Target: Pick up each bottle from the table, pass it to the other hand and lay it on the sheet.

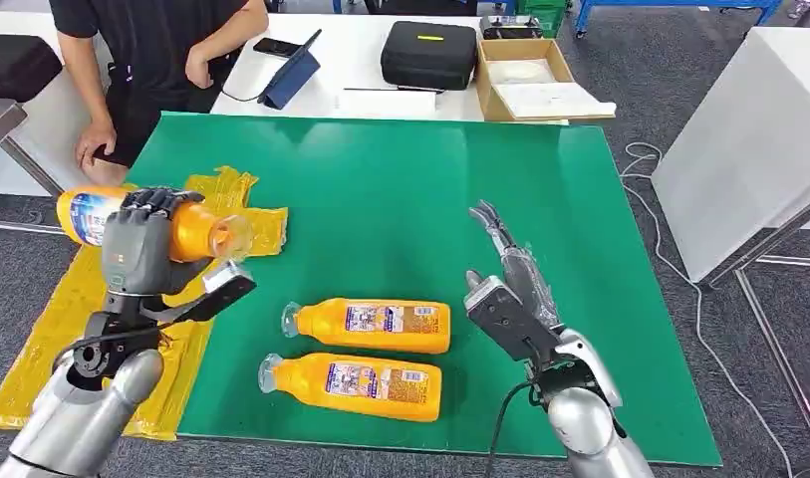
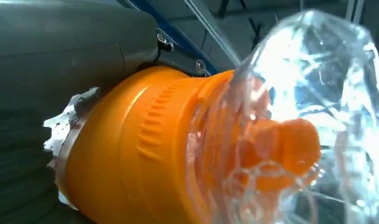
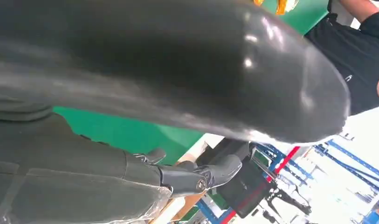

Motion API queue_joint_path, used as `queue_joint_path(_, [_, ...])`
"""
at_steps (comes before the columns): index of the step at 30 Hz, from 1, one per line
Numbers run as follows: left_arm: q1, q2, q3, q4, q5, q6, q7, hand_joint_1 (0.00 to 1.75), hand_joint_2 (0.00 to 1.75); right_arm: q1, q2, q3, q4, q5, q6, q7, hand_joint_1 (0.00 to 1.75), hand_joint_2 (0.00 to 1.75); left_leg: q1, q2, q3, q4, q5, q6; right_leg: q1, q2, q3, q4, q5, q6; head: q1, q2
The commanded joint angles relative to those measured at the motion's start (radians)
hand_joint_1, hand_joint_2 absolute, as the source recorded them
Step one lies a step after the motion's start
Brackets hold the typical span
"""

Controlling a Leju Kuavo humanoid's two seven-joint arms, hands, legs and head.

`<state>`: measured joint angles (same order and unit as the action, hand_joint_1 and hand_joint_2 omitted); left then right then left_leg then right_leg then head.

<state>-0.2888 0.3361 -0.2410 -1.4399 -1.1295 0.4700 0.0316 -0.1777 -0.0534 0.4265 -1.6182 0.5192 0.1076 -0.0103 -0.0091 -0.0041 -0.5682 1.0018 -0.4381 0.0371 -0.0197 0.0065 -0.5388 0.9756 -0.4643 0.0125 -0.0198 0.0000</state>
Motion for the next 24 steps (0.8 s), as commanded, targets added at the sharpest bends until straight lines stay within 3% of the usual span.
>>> queue_joint_path(1, [-0.106,-0.084,-0.067,0.331,-0.058,-0.011,0.038,1.69,1.75,-0.007,-0.022,0.034,0.003,0.009,0.015,0.007,0.0,0.0,0.0,-0.004,0.001,-0.001,0.001,-0.002,0.0,-0.005,0.003,-0.002,0.0,-0.001,0.0,0.0])
queue_joint_path(10, [-0.111,-0.086,-0.059,0.347,-0.053,-0.014,0.041,1.69,1.75,-0.009,-0.024,0.032,0.004,0.009,0.015,0.007,0.0,0.0,0.001,-0.003,0.0,0.0,0.001,-0.003,0.001,-0.004,0.002,-0.001,0.0,-0.002,0.0,0.0])
queue_joint_path(13, [-0.155,-0.095,-0.06,0.439,-0.044,-0.045,0.049,1.62,1.75,-0.014,-0.021,0.028,0.004,0.012,0.021,0.006,0.0,0.0,0.002,-0.003,0.0,0.0,0.001,-0.003,0.001,-0.003,0.002,-0.001,0.001,-0.002,0.0,0.0])
queue_joint_path(16, [-0.197,-0.119,-0.056,0.528,-0.072,-0.043,0.064,1.66,1.75,-0.017,-0.021,0.029,0.007,0.015,0.032,0.008,0.0,0.0,0.001,-0.004,-0.001,0.0,0.002,-0.003,0.001,-0.005,0.002,-0.001,0.001,-0.002,0.0,0.0])
queue_joint_path(17, [-0.203,-0.124,-0.056,0.541,-0.087,-0.046,0.071,1.48,1.75,-0.016,-0.024,0.031,0.008,0.015,0.033,0.008,0.0,0.0,0.002,-0.004,-0.001,0.0,0.002,-0.004,0.002,-0.005,0.002,-0.002,0.001,-0.002,0.0,0.0])
queue_joint_path(18, [-0.22,-0.128,-0.065,0.562,-0.123,-0.086,0.096,0.05,1.75,-0.017,-0.034,0.036,0.012,0.015,0.035,0.007,0.0,0.0,0.001,-0.003,-0.001,0.0,0.001,-0.002,0.001,-0.004,0.001,0.0,0.0,-0.001,0.0,0.0])
queue_joint_path(19, [-0.226,-0.126,-0.074,0.565,-0.155,-0.097,0.117,0.0,1.75,-0.017,-0.037,0.037,0.014,0.016,0.035,0.006,0.0,0.0,0.001,-0.004,-0.001,0.0,0.002,-0.003,0.001,-0.005,0.001,-0.001,0.001,-0.002,0.0,0.0])
queue_joint_path(20, [-0.221,-0.142,-0.049,0.551,-0.117,-0.109,0.089,0.0,0.0,-0.01,-0.042,0.033,0.012,0.015,0.03,0.003,0.0,0.0,0.001,-0.004,-0.001,0.0,0.001,-0.003,0.001,-0.005,0.001,-0.001,0.001,-0.001,0.0,0.0])
queue_joint_path(24, [-0.19,-0.141,-0.029,0.494,-0.152,-0.144,0.097,0.0,0.0,0.014,-0.043,0.018,-0.002,0.014,0.028,-0.003,0.0,0.0,0.001,-0.003,-0.001,0.0,0.001,-0.002,0.001,-0.004,0.002,-0.001,0.0,-0.001,0.0,0.0])
